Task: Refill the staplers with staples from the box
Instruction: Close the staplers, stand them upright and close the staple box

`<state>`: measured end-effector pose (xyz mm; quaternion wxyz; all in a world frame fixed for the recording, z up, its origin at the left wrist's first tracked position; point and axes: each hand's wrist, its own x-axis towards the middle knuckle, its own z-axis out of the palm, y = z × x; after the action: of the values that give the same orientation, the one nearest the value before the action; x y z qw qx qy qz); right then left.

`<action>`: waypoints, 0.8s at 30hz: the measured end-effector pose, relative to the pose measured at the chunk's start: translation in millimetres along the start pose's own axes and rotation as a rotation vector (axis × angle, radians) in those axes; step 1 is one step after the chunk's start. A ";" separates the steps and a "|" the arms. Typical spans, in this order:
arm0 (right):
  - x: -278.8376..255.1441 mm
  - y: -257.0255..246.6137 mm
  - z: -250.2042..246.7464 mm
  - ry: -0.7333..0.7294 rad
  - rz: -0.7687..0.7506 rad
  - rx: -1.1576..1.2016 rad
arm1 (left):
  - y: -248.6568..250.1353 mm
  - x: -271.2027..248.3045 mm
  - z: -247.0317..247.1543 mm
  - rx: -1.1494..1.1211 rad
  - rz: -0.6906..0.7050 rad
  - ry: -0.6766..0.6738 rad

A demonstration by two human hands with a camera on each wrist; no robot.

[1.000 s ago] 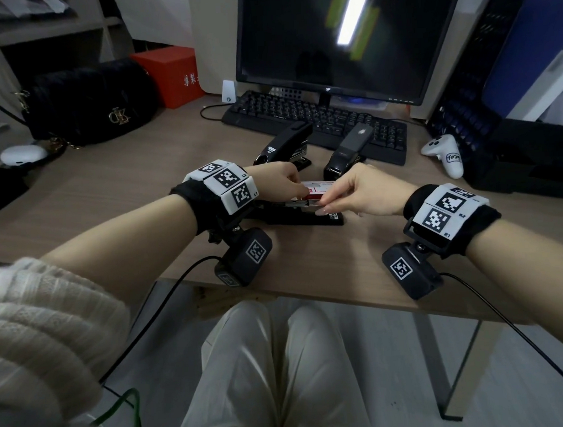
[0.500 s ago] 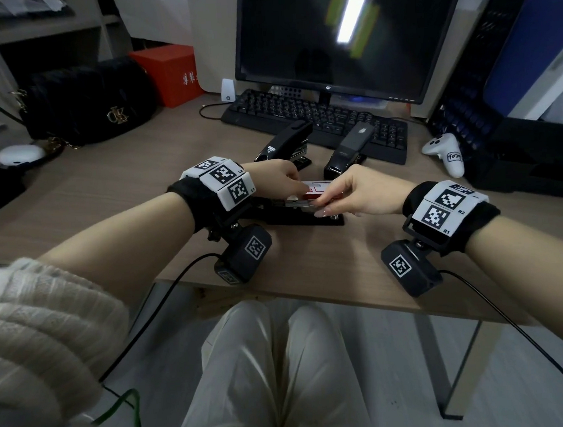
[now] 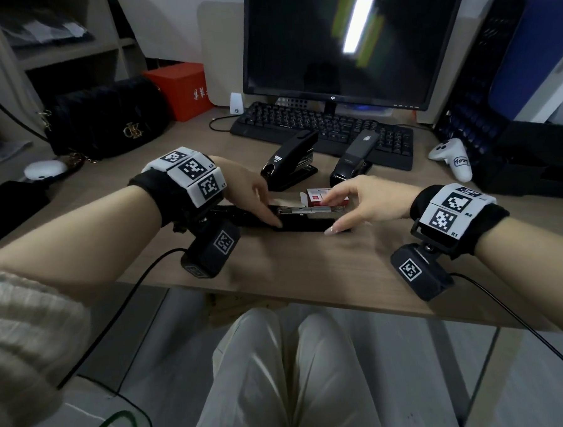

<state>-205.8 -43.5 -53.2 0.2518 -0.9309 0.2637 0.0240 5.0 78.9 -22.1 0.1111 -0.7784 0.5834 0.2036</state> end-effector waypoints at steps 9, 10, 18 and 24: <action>6.4 1.7 0.2 -0.054 -0.018 -0.151 | -10.8 3.4 -0.1 0.225 -0.094 -0.110; 6.8 1.3 0.0 -0.050 -0.022 -0.160 | -11.5 4.2 0.5 0.240 -0.093 -0.111; 10.5 2.0 2.7 -0.069 -0.030 -0.211 | -7.7 14.0 8.9 0.203 -0.128 -0.082; 11.3 5.3 4.2 -0.058 -0.022 -0.208 | -7.0 16.7 10.8 0.151 -0.151 -0.050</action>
<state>-198.4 -50.8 -61.3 0.1615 -0.9537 0.2422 0.0755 13.6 71.1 -39.6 0.1988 -0.8043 0.5338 0.1694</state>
